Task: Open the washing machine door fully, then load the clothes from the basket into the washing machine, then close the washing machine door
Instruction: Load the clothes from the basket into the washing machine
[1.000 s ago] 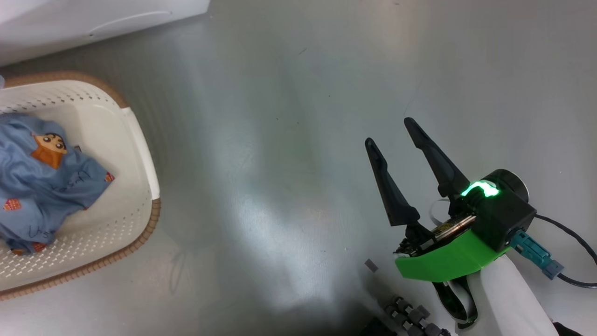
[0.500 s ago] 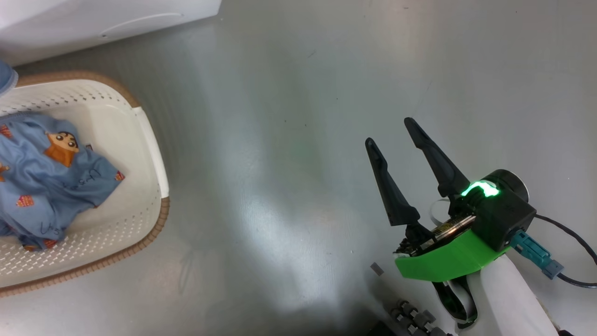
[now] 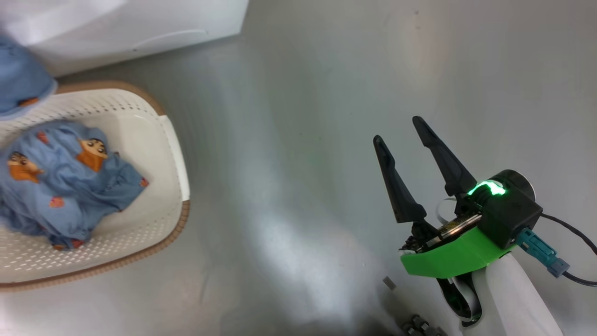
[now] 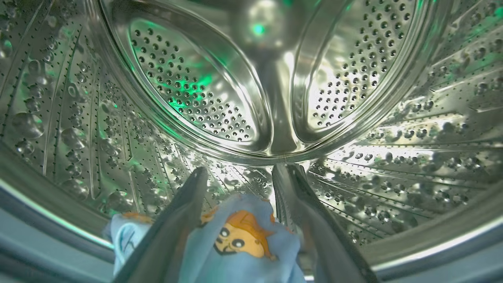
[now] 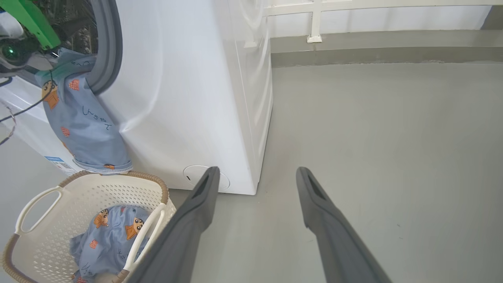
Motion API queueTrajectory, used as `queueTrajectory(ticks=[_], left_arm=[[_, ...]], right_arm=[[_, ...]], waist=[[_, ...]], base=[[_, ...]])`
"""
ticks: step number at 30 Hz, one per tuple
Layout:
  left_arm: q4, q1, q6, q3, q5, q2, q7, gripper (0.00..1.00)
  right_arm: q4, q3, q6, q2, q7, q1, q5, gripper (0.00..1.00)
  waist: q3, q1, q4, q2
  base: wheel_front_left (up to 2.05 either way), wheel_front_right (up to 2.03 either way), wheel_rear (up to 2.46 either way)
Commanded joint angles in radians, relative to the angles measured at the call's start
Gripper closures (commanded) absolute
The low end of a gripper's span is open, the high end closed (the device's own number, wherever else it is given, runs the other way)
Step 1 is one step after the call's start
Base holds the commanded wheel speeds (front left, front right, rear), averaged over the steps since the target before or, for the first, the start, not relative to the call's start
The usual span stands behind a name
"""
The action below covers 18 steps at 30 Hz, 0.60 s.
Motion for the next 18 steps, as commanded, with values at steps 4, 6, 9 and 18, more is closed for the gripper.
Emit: queueTrajectory(ticks=[4, 6, 9, 18], left_arm=[[-0.145, 0.166, 0.027, 0.022, -0.016, 0.014, -0.012, 0.00], [-0.231, 0.249, 0.041, 0.031, -0.012, 0.001, -0.013, 0.00], [-0.364, 0.386, 0.062, 0.042, -0.005, -0.020, -0.013, 0.00], [-0.696, 0.754, 0.109, 0.061, 0.013, -0.073, -0.013, 0.00]], right_arm=[[-0.017, 0.001, 0.006, 0.001, -0.012, 0.044, -0.010, 0.00], [-0.015, -0.007, 0.006, -0.001, -0.012, 0.052, -0.013, 0.00], [-0.012, -0.021, 0.006, -0.004, -0.012, 0.066, -0.020, 0.00], [0.002, -0.048, 0.006, -0.010, -0.007, 0.108, -0.036, 0.00]], waist=[[-0.072, 0.0000, 0.048, 0.0000], [-0.095, 0.0000, 0.059, 0.0000], [-0.130, 0.0000, 0.076, 0.0000], [-0.235, 0.0000, 0.116, 0.0000]], base=[[0.00, 0.00, 0.00], [0.00, 0.00, 0.00], [0.00, 0.00, 0.00], [0.00, 0.00, 0.00]])
